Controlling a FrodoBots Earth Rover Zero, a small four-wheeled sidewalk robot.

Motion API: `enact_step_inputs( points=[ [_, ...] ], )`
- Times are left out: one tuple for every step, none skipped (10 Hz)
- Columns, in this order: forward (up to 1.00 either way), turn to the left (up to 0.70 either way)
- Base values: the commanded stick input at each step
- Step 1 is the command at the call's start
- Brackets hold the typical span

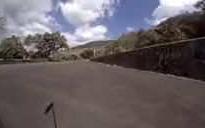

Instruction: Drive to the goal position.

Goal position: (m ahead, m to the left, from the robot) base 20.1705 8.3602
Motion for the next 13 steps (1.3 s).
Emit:
enact_step_inputs(
  points=[
    [0.7, 0.02],
    [0.7, 0.02],
    [0.7, 0.02],
    [0.7, 0.02],
    [0.7, 0.03],
    [0.7, 0.03],
    [0.7, 0.03],
    [0.7, 0.04],
    [0.7, 0.05],
    [0.7, 0.05],
    [0.7, 0.05],
    [0.7, 0.05],
    [0.7, 0.05]
  ],
)
